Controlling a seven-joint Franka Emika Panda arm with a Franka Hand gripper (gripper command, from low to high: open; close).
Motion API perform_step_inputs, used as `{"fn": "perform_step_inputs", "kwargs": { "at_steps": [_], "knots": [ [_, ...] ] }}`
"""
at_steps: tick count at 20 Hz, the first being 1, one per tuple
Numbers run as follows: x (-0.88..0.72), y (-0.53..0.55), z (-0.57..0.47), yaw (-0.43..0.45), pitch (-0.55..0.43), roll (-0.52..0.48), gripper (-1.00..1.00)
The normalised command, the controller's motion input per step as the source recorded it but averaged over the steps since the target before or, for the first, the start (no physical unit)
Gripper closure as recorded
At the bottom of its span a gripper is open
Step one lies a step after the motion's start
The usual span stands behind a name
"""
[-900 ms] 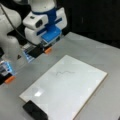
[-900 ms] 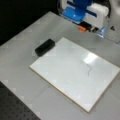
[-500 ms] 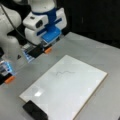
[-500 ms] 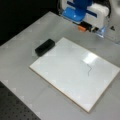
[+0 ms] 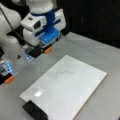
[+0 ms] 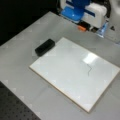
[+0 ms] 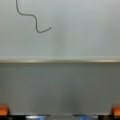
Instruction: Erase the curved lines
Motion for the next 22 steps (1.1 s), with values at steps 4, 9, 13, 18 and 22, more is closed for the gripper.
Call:
{"fn": "perform_step_inputs", "kwargs": {
  "at_steps": [4, 9, 13, 18, 22],
  "knots": [
    [0.16, -0.42, 0.07, 0.147, 0.178, -0.068, -1.00],
    [0.21, -0.46, 0.06, 0.179, 0.198, -0.153, -1.00],
    [0.24, -0.42, 0.08, 0.157, 0.190, -0.130, -1.00],
    [0.29, -0.53, 0.02, 0.170, 0.162, -0.076, -1.00],
    [0.30, -0.65, 0.02, 0.196, 0.137, -0.035, -1.00]
  ]
}}
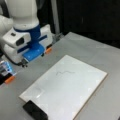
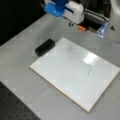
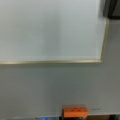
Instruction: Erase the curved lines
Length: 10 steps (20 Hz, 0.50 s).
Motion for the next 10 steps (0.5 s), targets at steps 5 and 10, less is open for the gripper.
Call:
{"fn": "perform_step_inputs", "kwargs": {
  "at_steps": [5, 10],
  "knots": [
    [0.27, -0.66, -0.02, 0.163, 0.124, -0.009, -1.00],
    [0.25, -0.46, -0.11, 0.129, 0.113, -0.018, -1.00]
  ]
}}
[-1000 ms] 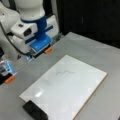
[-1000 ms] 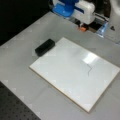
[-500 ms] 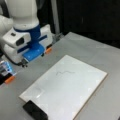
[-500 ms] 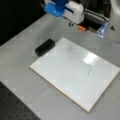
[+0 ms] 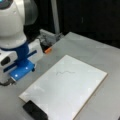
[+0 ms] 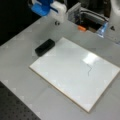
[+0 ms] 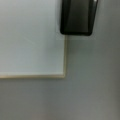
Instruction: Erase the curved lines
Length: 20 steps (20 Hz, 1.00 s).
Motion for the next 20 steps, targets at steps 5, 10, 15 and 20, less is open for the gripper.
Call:
{"fn": "perform_step_inputs", "kwargs": {
  "at_steps": [5, 10, 15, 20],
  "knots": [
    [0.22, -0.33, -0.13, 0.127, 0.105, -0.006, -1.00],
    [0.21, -0.25, -0.08, 0.142, 0.052, -0.008, -1.00],
    [0.18, -0.19, 0.05, 0.138, 0.115, 0.055, -1.00],
    [0.20, -0.13, 0.00, 0.088, 0.063, 0.038, -1.00]
  ]
}}
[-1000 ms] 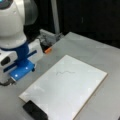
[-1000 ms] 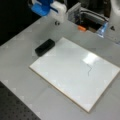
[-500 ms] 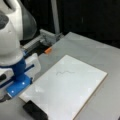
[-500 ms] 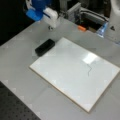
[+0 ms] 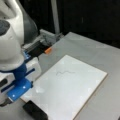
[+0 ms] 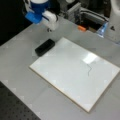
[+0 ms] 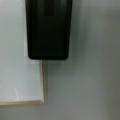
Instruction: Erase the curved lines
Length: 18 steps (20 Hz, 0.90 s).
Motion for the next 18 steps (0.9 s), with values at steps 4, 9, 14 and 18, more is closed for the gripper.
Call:
{"fn": "perform_step_inputs", "kwargs": {
  "at_steps": [4, 9, 14, 18],
  "knots": [
    [0.18, -0.09, -0.03, 0.072, 0.066, 0.033, -1.00],
    [0.17, -0.08, 0.00, 0.075, 0.063, 0.050, -1.00],
    [0.23, -0.09, -0.09, 0.106, 0.053, 0.142, -1.00],
    [0.25, -0.10, -0.07, 0.054, 0.022, 0.129, -1.00]
  ]
}}
